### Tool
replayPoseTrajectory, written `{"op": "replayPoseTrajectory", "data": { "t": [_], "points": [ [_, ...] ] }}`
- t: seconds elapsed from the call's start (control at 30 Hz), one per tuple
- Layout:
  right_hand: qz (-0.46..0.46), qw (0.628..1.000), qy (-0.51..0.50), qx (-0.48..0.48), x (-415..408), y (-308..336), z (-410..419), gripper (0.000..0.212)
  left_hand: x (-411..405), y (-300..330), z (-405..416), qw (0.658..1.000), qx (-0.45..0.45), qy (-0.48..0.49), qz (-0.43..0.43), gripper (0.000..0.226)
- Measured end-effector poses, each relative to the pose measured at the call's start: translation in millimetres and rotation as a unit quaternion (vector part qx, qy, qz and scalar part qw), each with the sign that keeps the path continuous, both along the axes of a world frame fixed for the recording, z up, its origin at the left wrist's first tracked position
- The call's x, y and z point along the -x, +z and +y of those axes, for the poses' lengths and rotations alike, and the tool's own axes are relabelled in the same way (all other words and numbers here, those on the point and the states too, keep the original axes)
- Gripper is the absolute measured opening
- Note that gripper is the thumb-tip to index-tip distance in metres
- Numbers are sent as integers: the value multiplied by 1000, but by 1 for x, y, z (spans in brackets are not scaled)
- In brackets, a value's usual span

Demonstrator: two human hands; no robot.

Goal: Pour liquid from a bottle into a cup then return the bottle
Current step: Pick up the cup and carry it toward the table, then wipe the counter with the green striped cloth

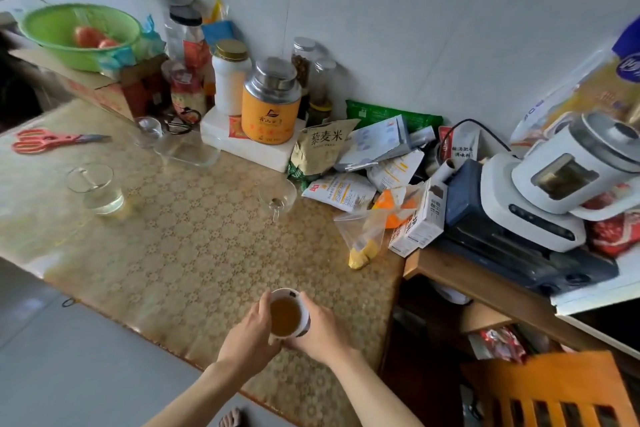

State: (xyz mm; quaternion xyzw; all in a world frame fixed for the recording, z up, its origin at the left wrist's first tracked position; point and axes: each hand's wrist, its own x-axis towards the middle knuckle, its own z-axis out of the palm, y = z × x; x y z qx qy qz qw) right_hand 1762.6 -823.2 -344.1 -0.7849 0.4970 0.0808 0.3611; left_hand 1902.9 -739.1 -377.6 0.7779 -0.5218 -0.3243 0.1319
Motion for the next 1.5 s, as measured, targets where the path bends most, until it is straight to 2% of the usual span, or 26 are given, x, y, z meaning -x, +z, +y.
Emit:
{"op": "replayPoseTrajectory", "data": {
  "t": [0.13,0.3,0.4,0.5,0.57,0.73,0.87,1.07,1.2,1.5],
  "points": [
    [36,999,12,-10,-4,2,0,88,0,1,1,1000,-3,-15,-24,98],
    [75,995,58,-3,-3,1,-3,123,2,10,9,997,6,-5,-73,109],
    [54,995,68,44,0,1,2,125,4,19,22,994,12,32,-106,108],
    [19,985,96,145,4,6,19,110,11,28,40,988,9,86,-128,110],
    [-28,977,133,165,6,10,32,93,20,32,59,982,8,135,-130,107],
    [-57,943,310,107,0,15,58,60,65,47,113,955,-2,268,-129,97],
    [-46,910,411,33,5,10,108,52,122,44,188,918,-44,374,-123,95],
    [19,817,575,-46,31,-6,207,42,212,41,312,810,-121,563,-114,87],
    [64,733,675,-52,71,-19,274,38,292,42,378,727,-161,660,-101,77],
    [37,566,824,-8,182,-26,445,33,496,53,480,554,-155,816,-52,65]
  ]
}}
